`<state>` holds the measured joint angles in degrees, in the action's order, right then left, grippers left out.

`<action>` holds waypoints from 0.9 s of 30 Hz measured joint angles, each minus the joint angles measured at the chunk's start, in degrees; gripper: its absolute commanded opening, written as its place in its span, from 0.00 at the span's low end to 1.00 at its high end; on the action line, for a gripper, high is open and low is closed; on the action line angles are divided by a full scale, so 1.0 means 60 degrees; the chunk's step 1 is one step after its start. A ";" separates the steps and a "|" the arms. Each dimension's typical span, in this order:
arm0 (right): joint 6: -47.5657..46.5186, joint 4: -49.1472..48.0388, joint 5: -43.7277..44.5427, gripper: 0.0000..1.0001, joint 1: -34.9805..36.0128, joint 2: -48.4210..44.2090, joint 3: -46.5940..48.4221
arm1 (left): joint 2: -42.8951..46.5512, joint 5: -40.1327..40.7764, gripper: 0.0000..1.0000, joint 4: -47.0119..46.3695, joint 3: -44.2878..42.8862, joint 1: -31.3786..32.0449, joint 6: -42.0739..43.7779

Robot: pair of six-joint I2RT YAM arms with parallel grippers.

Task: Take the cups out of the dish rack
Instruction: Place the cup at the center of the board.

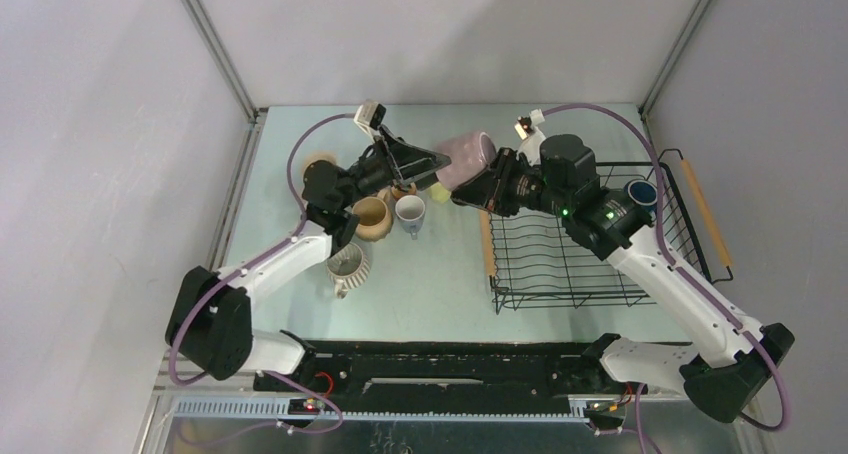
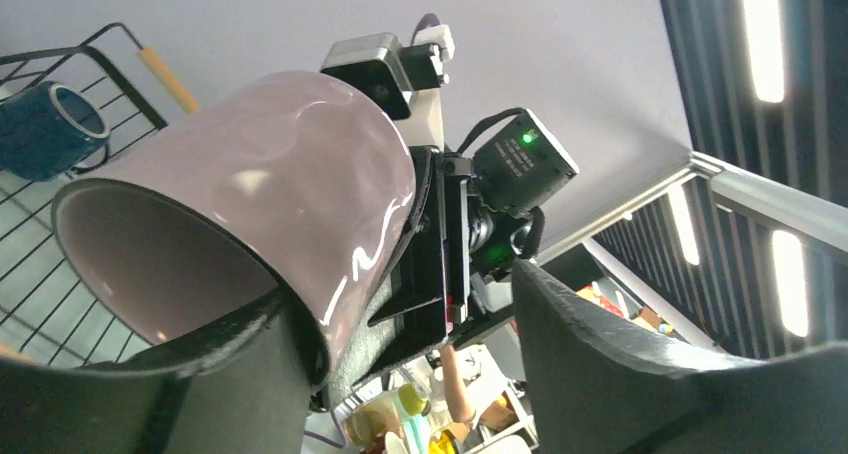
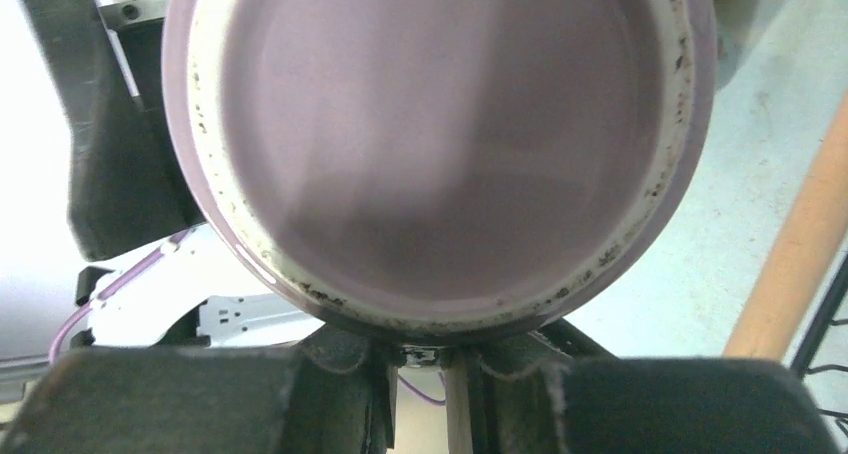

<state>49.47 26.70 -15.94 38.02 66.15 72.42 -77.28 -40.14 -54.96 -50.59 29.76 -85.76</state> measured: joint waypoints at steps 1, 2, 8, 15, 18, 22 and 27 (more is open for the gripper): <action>0.0033 -0.0033 -0.0117 0.00 0.0000 0.0007 0.0033 | -0.0055 -0.0022 0.58 -0.0178 0.0000 0.0015 -0.0153; 0.0069 -0.0080 -0.0204 0.00 0.0000 0.0007 0.0051 | -0.0106 -0.0029 0.53 -0.0375 0.0000 0.0040 -0.0277; 0.0226 -0.0433 -0.0769 0.00 0.0033 0.0011 0.0175 | -0.0295 -0.0026 0.14 -0.1151 0.0000 0.0076 -0.0849; 0.0546 -0.0616 -0.1122 0.24 0.0058 0.0011 0.0237 | -0.0339 -0.0073 0.00 -0.1763 0.0000 0.0076 -0.0954; 0.0510 -0.0612 -0.1104 0.78 0.0062 0.0011 0.0240 | -0.0339 -0.0062 0.00 -0.1756 0.0000 0.0076 -0.0951; 0.0036 -0.0561 -0.0623 1.00 0.0131 0.0011 0.0255 | -0.0321 -0.0117 0.00 -0.1115 0.0000 0.0135 -0.0769; -0.0459 -0.0138 0.0087 1.00 0.0186 -0.0095 0.0255 | -0.0087 -0.0168 0.00 -0.0015 0.0000 0.0164 -0.0178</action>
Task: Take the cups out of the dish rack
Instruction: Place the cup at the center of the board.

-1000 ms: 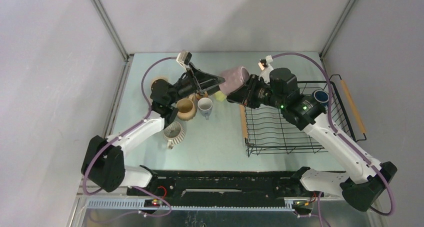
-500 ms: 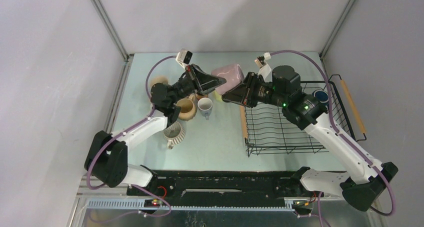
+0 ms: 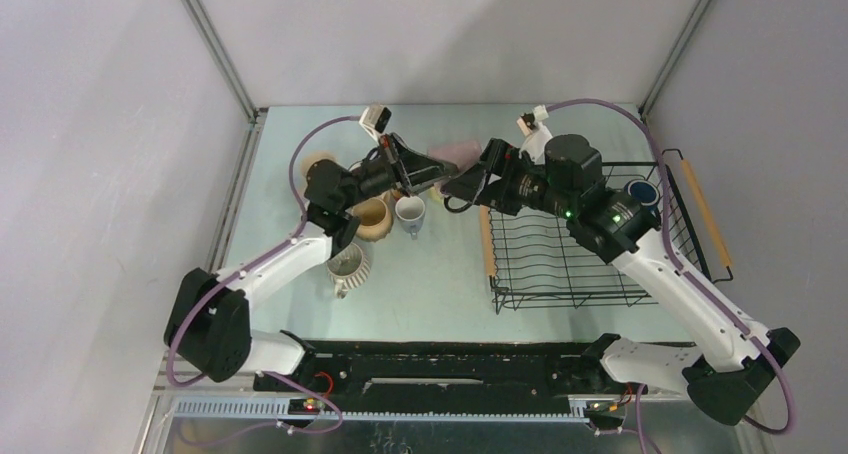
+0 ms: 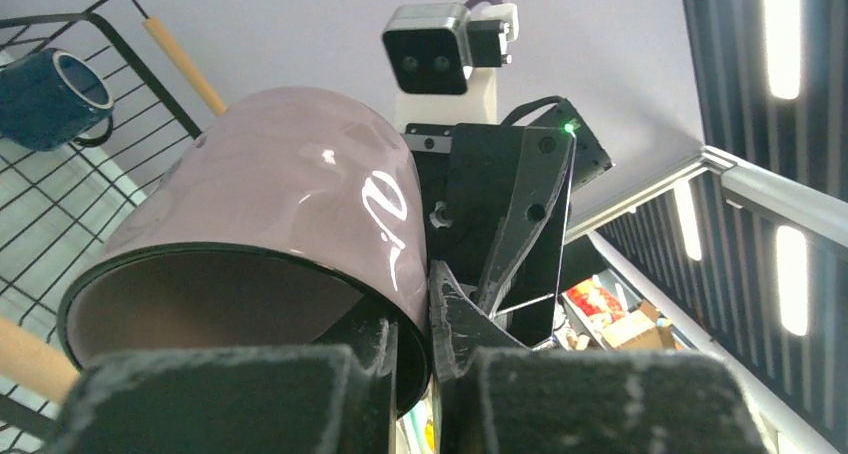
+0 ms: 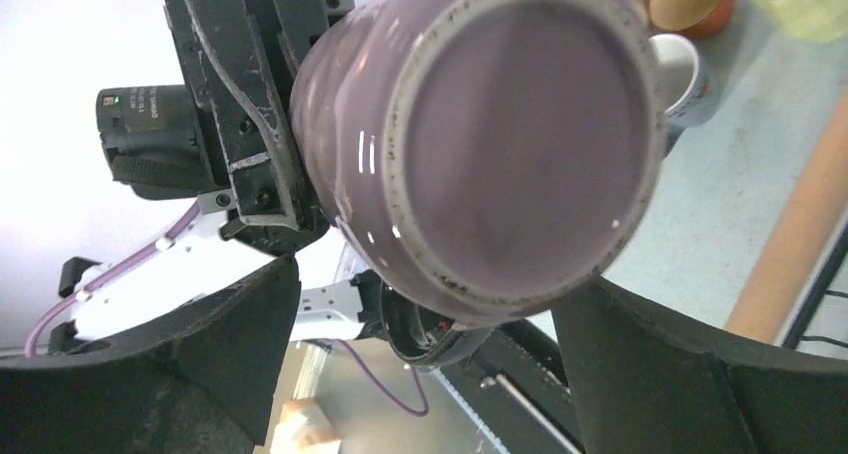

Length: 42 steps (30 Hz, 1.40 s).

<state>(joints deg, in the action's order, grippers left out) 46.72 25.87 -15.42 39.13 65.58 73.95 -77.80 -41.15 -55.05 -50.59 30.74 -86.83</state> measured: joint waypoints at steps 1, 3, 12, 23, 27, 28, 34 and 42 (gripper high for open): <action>-0.0095 0.0084 0.0164 1.00 0.0004 -0.0062 0.0000 | 0.0084 -0.0007 0.00 0.0229 0.0000 0.0000 0.0146; -0.0266 0.0251 0.0433 1.00 0.0004 -0.0215 0.0000 | 0.0270 -0.0026 0.00 0.0685 0.0000 -0.0004 0.0419; -0.0831 0.0994 0.1512 1.00 0.0004 -0.0885 0.0011 | 0.1523 0.0000 0.00 0.4317 -0.0044 -0.0047 0.2925; -0.1293 0.1803 0.2736 1.00 0.0011 -0.1435 0.0044 | 0.2871 0.1421 0.00 1.1493 -0.1005 -0.0004 0.7603; -0.1392 0.2022 0.3045 1.00 0.0011 -0.1464 0.0044 | 0.3151 0.2375 0.00 1.3103 -0.1005 0.0240 0.8604; -0.1421 0.2069 0.3100 1.00 0.0011 -0.1464 0.0044 | 0.3177 0.2612 0.00 1.3395 -0.1009 0.0324 0.8797; -0.1515 0.2171 0.3268 1.00 0.0011 -0.1450 0.0044 | 0.3213 0.4033 0.00 1.5049 -0.1005 0.0816 0.9719; -0.1545 0.2186 0.3351 1.00 0.0011 -0.1413 0.0044 | 0.2809 0.5133 0.00 1.5715 -0.0991 0.0965 1.0335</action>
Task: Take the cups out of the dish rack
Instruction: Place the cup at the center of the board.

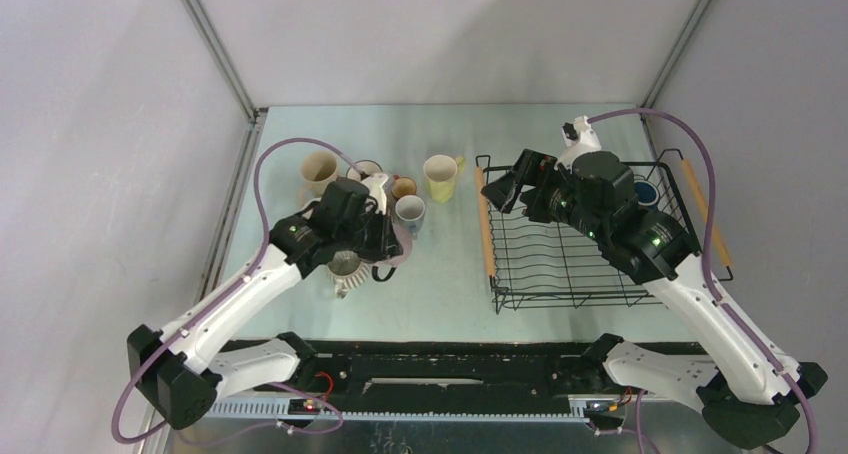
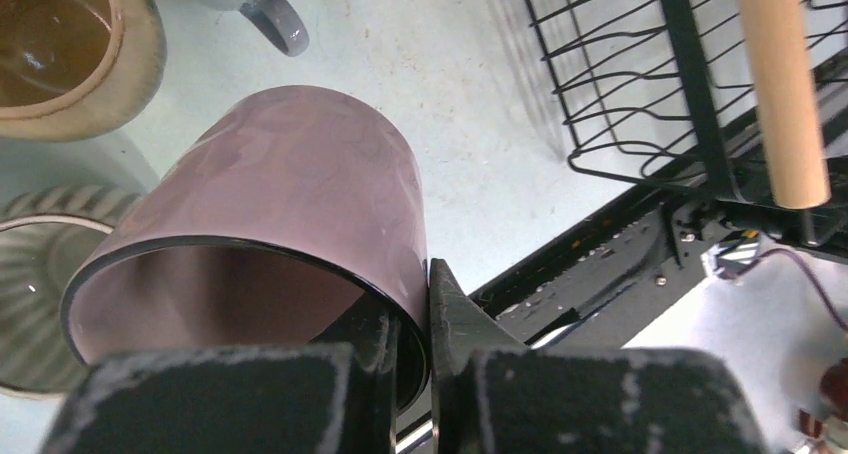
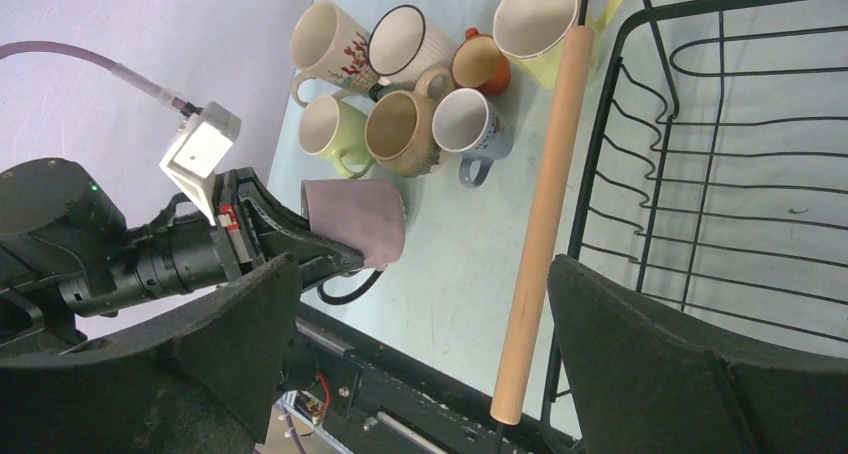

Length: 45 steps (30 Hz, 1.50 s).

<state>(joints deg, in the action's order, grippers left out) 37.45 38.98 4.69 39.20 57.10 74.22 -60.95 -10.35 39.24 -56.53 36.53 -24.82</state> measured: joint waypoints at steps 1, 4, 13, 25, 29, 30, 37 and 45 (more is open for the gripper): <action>-0.0011 0.0004 0.0015 1.00 0.0000 0.0000 0.0000 | -0.0084 0.0073 0.00 0.0022 0.0000 0.0047 0.0022; -0.0047 0.0007 0.0095 1.00 0.0000 0.0000 0.0000 | -0.0423 0.0401 0.00 0.0091 0.0000 0.0270 0.0160; -0.0211 0.0193 0.0317 1.00 0.0000 0.0000 0.0000 | -0.1814 0.1410 0.00 0.0208 0.0000 0.0863 0.0401; -0.0302 0.0331 0.0470 1.00 0.0000 -0.0004 0.0000 | -0.3297 0.2430 0.00 0.0197 -0.0011 0.1351 0.0503; -0.0379 0.0357 0.0535 1.00 0.0000 -0.0004 0.0000 | -0.3774 0.2557 0.00 0.0149 -0.0011 0.1410 0.0506; -0.0390 0.0364 0.0550 1.00 0.0000 -0.0004 0.0000 | -0.3869 0.2583 0.00 0.0120 -0.0015 0.1435 0.0506; -0.0448 0.0415 0.0648 1.00 0.0000 0.0000 0.0000 | -0.4309 0.2714 0.10 -0.0025 -0.0076 0.1508 0.0506; -0.0452 0.0455 0.0670 1.00 0.0000 0.0004 0.0000 | -0.4419 0.2816 0.29 -0.0051 -0.0153 0.1515 0.0543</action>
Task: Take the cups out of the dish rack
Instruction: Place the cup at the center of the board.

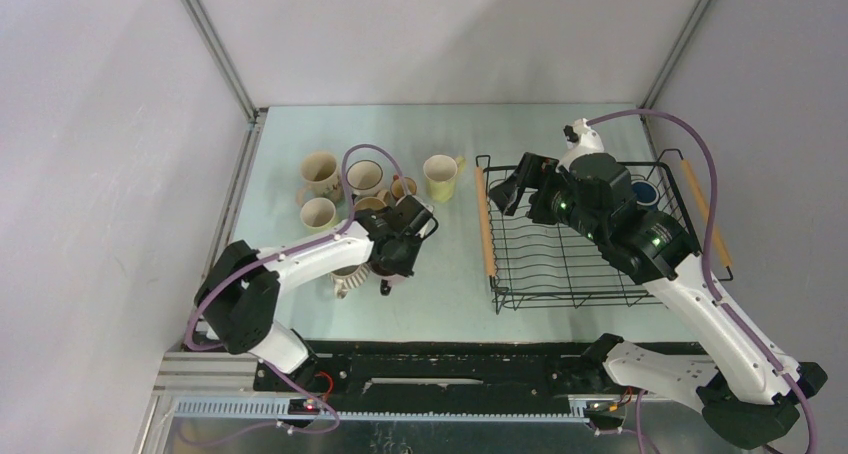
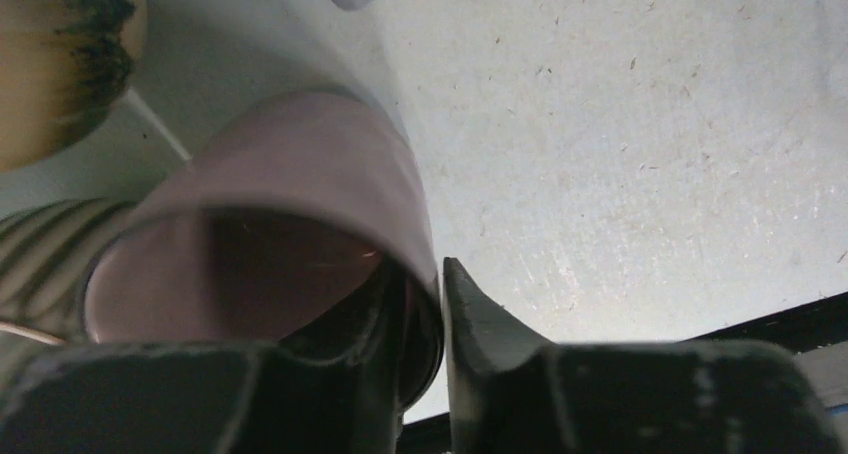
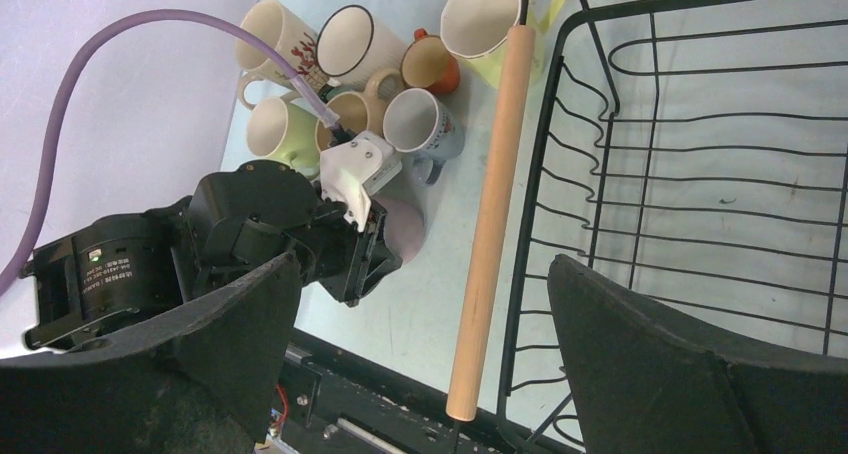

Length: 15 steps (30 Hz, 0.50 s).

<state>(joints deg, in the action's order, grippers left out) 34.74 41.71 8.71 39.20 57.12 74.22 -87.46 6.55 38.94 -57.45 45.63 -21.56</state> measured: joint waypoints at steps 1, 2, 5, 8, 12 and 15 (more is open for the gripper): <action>0.0000 0.0015 0.0000 1.00 0.0000 0.0000 0.0000 | -0.0011 0.0033 0.31 -0.0018 0.0000 0.0000 -0.0011; 0.0000 0.0033 0.0000 1.00 0.0000 0.0004 0.0000 | -0.0018 0.0062 0.34 -0.0066 0.0000 0.0000 0.0007; 0.0000 0.0069 0.0004 1.00 0.0000 0.0018 0.0000 | -0.0018 0.0102 0.39 -0.0131 0.0000 0.0000 0.0029; 0.0000 0.0080 0.0004 1.00 0.0000 0.0047 0.0000 | -0.0018 0.0102 0.46 -0.0135 0.0000 0.0004 0.0029; 0.0000 0.0084 0.0004 1.00 0.0000 0.0058 0.0000 | -0.0004 0.0098 0.61 -0.0131 0.0000 0.0004 0.0047; 0.0000 0.0084 0.0004 1.00 0.0000 0.0058 0.0000 | 0.0109 0.0091 0.75 -0.0124 0.0000 0.0011 0.0058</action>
<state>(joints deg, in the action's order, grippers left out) 34.74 42.22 8.73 39.20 57.47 74.22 -86.80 7.09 38.20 -57.45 45.69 -21.21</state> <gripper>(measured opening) 0.993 0.640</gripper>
